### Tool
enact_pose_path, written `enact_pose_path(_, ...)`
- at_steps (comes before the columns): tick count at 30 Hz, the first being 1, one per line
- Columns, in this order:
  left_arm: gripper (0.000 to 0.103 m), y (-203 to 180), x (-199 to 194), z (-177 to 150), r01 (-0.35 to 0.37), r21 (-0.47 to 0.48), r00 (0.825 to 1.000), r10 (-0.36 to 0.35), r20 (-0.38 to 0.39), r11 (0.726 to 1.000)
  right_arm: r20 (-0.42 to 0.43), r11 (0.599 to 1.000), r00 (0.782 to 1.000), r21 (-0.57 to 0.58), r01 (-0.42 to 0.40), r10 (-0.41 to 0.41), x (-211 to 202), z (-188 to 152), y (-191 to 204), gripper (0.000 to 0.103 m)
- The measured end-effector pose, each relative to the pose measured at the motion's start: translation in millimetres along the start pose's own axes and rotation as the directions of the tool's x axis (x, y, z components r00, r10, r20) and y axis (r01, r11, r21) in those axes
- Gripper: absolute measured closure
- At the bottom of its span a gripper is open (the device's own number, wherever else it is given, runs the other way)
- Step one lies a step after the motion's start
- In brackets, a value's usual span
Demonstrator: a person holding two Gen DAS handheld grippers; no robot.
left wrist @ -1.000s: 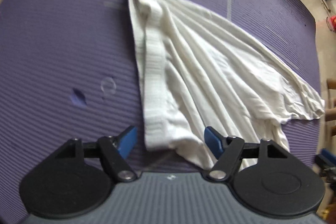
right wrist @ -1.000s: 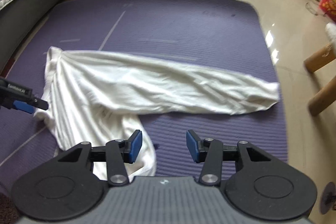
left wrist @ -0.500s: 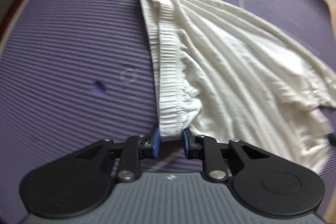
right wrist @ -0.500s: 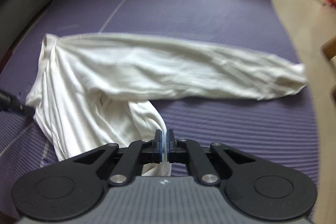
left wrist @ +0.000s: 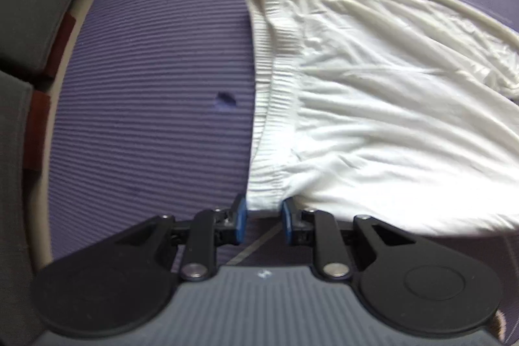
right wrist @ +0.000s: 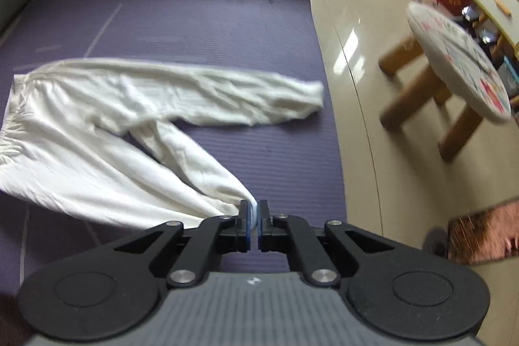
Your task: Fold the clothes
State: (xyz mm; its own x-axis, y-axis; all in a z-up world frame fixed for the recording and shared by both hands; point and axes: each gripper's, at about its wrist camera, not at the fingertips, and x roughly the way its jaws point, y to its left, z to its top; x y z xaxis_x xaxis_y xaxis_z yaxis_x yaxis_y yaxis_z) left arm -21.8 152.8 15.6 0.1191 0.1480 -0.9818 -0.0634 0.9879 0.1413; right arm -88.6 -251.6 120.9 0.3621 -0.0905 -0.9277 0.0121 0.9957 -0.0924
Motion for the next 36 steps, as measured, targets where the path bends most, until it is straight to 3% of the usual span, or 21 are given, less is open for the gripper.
enact_pose_path(3,0.08,-9.2,1.2,1.6,-0.071,0.044,0.997,0.072,-0.024,0.997,-0.06,1.0,0.998,-0.019,-0.016,0.015,1.1,-10.8,-1.8,0.096)
enact_pose_path(6,0.074,-18.2,8.8,0.2,-0.108,0.098,0.99,0.116,-0.084,0.989,-0.046,1.0,0.999,-0.014,-0.02,0.019,4.2,-16.8,-3.8,0.074)
enact_pose_path(7,0.074,-20.5,10.8,0.4,-0.12,0.107,0.987,0.13,-0.091,0.987,-0.039,1.0,0.999,-0.008,-0.024,0.024,6.5,-17.3,-5.2,0.072)
enact_pose_path(9,0.064,-23.6,11.5,2.8,-0.132,0.108,0.987,0.141,-0.079,0.985,-0.031,1.0,0.999,-0.001,-0.027,0.027,13.1,-17.0,-6.5,0.071)
enact_pose_path(12,0.052,-21.3,6.7,11.4,-0.106,0.064,0.993,0.108,-0.038,0.992,-0.036,0.999,0.999,-0.034,-0.028,0.027,36.7,-11.5,1.6,0.069)
enact_pose_path(17,0.05,10.3,-2.6,36.0,-0.013,-0.113,0.996,0.022,0.083,0.993,-0.017,0.995,1.0,-0.099,0.003,-0.005,59.9,1.7,13.5,0.067)
enact_pose_path(19,0.043,24.1,-3.4,41.6,0.04,-0.16,0.991,-0.018,0.136,0.986,-0.004,0.994,1.0,-0.111,-0.012,0.012,64.3,11.9,19.5,0.067)
enact_pose_path(20,0.035,34.0,-2.9,44.2,0.1,-0.18,0.982,-0.068,0.176,0.979,-0.001,0.993,1.0,-0.113,-0.025,0.025,64.5,14.9,21.5,0.067)
enact_pose_path(21,0.034,35.5,-1.1,45.7,0.134,-0.191,0.976,-0.095,0.197,0.972,0.006,0.991,0.998,-0.123,-0.055,0.056,63.1,20.6,28.9,0.067)
enact_pose_path(26,0.038,48.3,15.7,30.9,0.232,-0.149,0.961,-0.203,0.19,0.961,0.058,0.957,0.975,-0.213,-0.198,0.215,55.7,59.8,91.0,0.067)
enact_pose_path(30,0.038,61.9,20.2,-4.7,0.303,-0.065,0.939,-0.286,0.193,0.951,0.059,0.92,0.952,-0.281,-0.272,0.3,61.5,90.3,149.5,0.068)
enact_pose_path(34,0.041,78.1,33.0,-23.6,0.406,-0.02,0.897,-0.395,0.2,0.914,0.027,0.87,0.914,-0.319,-0.376,0.405,74.1,129.2,226.8,0.068)
enact_pose_path(36,0.042,87.4,42.8,-34.0,0.486,0.02,0.853,-0.48,0.204,0.874,0.002,0.857,0.901,-0.309,-0.412,0.434,78.4,143.2,259.2,0.068)
